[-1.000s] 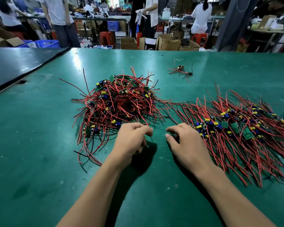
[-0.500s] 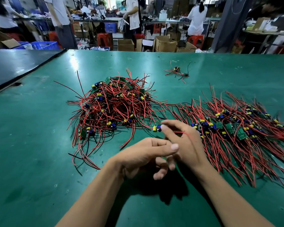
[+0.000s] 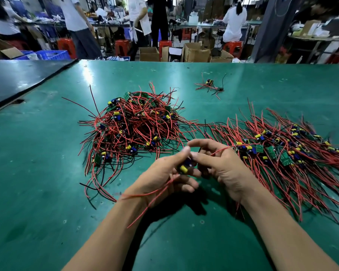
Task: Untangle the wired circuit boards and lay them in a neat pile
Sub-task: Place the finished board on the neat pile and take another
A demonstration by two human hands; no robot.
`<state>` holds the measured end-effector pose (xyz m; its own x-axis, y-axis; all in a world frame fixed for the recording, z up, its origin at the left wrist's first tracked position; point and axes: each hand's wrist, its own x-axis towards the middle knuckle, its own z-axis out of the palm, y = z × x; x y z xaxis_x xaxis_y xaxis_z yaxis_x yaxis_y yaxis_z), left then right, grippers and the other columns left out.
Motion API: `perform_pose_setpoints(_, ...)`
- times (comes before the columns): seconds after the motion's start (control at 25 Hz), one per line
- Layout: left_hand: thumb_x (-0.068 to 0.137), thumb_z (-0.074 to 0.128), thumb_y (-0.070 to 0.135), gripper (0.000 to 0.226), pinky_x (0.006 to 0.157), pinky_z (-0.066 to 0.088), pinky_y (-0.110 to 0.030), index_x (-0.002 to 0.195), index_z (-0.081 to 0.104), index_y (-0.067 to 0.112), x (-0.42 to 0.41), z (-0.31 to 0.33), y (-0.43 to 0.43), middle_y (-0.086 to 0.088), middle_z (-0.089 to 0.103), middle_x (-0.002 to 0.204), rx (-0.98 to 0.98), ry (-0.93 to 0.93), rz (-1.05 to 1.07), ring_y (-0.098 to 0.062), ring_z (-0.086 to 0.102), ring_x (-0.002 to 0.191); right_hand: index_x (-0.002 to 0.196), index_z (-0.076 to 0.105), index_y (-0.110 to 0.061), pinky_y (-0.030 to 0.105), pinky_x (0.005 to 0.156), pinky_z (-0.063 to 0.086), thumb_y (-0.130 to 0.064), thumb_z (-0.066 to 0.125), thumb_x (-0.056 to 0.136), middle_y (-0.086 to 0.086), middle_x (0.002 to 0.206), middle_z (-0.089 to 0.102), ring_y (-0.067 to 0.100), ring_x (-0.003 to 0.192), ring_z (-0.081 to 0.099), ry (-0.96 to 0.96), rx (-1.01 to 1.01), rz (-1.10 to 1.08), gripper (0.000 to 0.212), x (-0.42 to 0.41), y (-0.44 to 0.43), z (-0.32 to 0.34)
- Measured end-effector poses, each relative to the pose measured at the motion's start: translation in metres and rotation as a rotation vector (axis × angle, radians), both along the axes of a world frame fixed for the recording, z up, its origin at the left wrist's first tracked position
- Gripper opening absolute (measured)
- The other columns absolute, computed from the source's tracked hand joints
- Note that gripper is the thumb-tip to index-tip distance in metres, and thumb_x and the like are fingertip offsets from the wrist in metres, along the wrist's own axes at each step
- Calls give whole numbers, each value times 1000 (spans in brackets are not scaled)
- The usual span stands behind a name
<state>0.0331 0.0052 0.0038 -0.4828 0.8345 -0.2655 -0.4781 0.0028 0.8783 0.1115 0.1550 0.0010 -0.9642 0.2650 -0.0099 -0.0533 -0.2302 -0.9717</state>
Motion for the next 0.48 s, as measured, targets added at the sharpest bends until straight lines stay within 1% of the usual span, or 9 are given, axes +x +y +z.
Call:
perform_pose_setpoints(0.04,82,64,44,60,53,56,-25,117,60,-5,1,-1,1,-11,71,80,-2,17,18,-19,67,58,110,73,-20,18,53,45,-17,85,71,-4,67,58,12,58,55,15,21,-42,41,0,-1,-1)
perform_pose_setpoints(0.08,82,66,37,60,57,58,-27,120,57,-8,2,-3,2,-13,72,84,5,18,46,-20,70,62,118,69,-23,18,53,47,-15,83,74,-4,68,57,10,58,56,19,41,-89,46,-1,-2,-1)
perform_pose_setpoints(0.16,85,65,27,50,66,61,-31,119,57,-8,3,-5,4,-19,73,90,34,-1,101,-25,72,71,131,59,-25,21,55,51,-15,80,74,0,74,57,11,61,60,-12,40,-191,62,-2,-5,-1)
perform_pose_setpoints(0.2,87,64,22,41,69,61,-34,116,59,-6,3,-6,5,-21,73,91,45,-6,116,-27,73,73,136,53,-23,23,54,52,-16,81,72,3,80,58,12,62,62,-36,2,-230,70,-3,-7,-1)
perform_pose_setpoints(0.28,91,59,13,14,68,61,-35,96,65,2,4,-7,6,-22,73,89,30,5,132,-29,73,72,141,46,-22,24,47,51,-14,81,73,6,91,58,8,58,65,-77,-108,-267,77,-5,-11,0)
perform_pose_setpoints(0.32,92,57,10,11,65,61,-34,86,65,6,6,-7,6,-22,73,87,25,8,125,-30,73,70,139,48,-20,23,42,48,-14,81,72,4,91,59,7,52,63,-86,-148,-259,75,-5,-11,1)
perform_pose_setpoints(0.36,93,56,7,15,61,60,-33,81,65,9,7,-7,6,-22,73,85,21,6,113,-30,73,69,135,54,-16,22,38,45,-15,81,70,1,84,59,6,47,60,-85,-174,-238,70,-5,-11,0)
perform_pose_setpoints(0.44,93,57,6,17,59,59,-32,80,67,9,8,-7,5,-20,73,84,20,7,95,-29,73,67,123,63,-9,21,39,45,-14,81,67,-5,67,54,7,45,55,-62,-203,-206,59,-5,-8,-2)
perform_pose_setpoints(0.48,93,57,6,16,59,59,-31,82,69,8,9,-7,5,-20,73,84,14,28,88,-28,73,66,116,66,-9,22,41,47,-13,81,66,-6,64,53,8,46,55,-58,-203,-203,53,-5,-7,-4)
